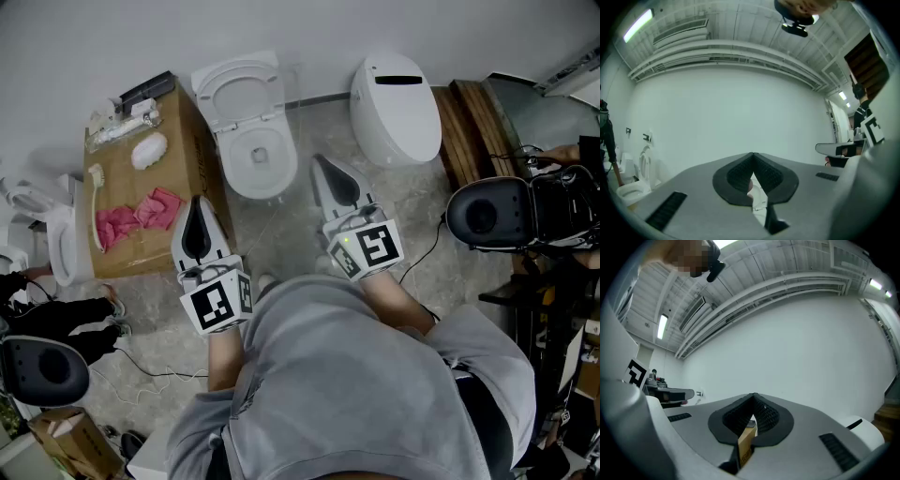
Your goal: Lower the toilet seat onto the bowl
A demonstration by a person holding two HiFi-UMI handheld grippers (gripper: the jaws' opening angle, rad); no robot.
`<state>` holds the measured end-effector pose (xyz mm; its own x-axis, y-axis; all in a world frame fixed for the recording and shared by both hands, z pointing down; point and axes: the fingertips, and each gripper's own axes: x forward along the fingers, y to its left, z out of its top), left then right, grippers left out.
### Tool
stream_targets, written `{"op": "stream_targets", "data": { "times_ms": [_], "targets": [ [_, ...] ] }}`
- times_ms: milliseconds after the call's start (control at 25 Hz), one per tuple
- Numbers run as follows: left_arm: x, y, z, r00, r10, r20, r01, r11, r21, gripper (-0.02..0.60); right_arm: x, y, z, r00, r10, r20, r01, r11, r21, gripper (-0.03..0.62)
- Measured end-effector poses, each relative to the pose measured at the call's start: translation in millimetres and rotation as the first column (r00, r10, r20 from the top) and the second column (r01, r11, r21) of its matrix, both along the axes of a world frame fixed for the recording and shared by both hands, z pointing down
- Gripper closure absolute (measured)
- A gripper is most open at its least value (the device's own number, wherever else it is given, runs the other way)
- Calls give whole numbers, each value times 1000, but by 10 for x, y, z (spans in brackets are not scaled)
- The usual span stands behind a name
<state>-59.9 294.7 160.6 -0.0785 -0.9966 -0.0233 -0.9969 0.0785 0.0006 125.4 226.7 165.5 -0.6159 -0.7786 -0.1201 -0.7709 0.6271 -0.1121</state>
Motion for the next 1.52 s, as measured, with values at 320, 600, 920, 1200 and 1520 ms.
{"op": "stream_targets", "data": {
  "times_ms": [320, 600, 920, 1200, 1520],
  "targets": [
    [62, -44, 5, 1000, -12, 6, 12, 1000, -4, 581, 55, -55, 18, 1000, -6, -1, 6, 1000, 3, 595],
    [246, -82, 9, 1000, -29, 9, 29, 1000, -12, 581, 200, -86, 27, 999, -39, -8, 39, 999, 12, 595],
    [550, -78, 9, 998, -56, 8, 57, 998, -19, 581, 423, -125, 49, 997, -80, -15, 80, 997, 7, 595],
    [677, 11, 17, 995, -100, 9, 100, 995, -18, 581, 628, -136, 137, 996, -91, -15, 90, 996, -21, 595],
    [567, -59, 100, 994, -108, 11, 108, 993, -39, 581, 601, -260, 221, 997, -72, -14, 72, 996, -46, 595]
  ]
}}
